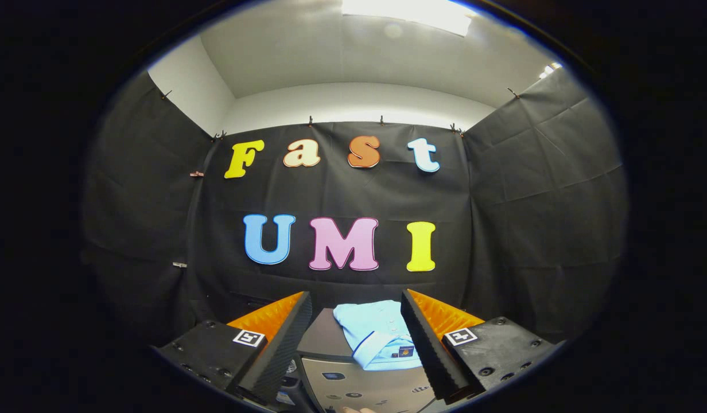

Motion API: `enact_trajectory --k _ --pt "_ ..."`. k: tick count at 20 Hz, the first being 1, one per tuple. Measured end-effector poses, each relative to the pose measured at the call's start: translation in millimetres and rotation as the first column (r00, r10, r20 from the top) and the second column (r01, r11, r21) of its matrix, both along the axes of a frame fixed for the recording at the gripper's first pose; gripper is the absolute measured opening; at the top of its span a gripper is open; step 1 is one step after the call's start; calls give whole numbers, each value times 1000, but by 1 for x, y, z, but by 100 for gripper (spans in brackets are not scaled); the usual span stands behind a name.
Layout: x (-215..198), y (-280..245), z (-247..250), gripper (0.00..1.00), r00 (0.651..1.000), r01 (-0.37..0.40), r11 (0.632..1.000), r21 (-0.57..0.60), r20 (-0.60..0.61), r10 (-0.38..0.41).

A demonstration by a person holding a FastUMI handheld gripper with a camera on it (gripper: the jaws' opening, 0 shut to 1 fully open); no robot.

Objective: Put the clothes into the washing machine and then close the washing machine lid.

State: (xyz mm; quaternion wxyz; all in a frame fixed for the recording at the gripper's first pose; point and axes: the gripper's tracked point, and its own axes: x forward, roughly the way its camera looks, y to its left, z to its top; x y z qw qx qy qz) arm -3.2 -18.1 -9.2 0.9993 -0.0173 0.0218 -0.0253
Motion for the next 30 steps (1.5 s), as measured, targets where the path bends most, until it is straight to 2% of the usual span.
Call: enact_trajectory --k 8,13,16,22,30 --pt "20 -24 1 98 998 59 998 -29 2 -59" --pt "31 -26 -5 97 999 31 999 -34 -7 -31" --pt "75 -26 -2 98 1000 4 1000 -8 -23 -4" --pt "144 -44 -19 98 994 23 1000 5 -110 -22" --pt "222 -75 -98 98 935 60 997 54 -352 -37"
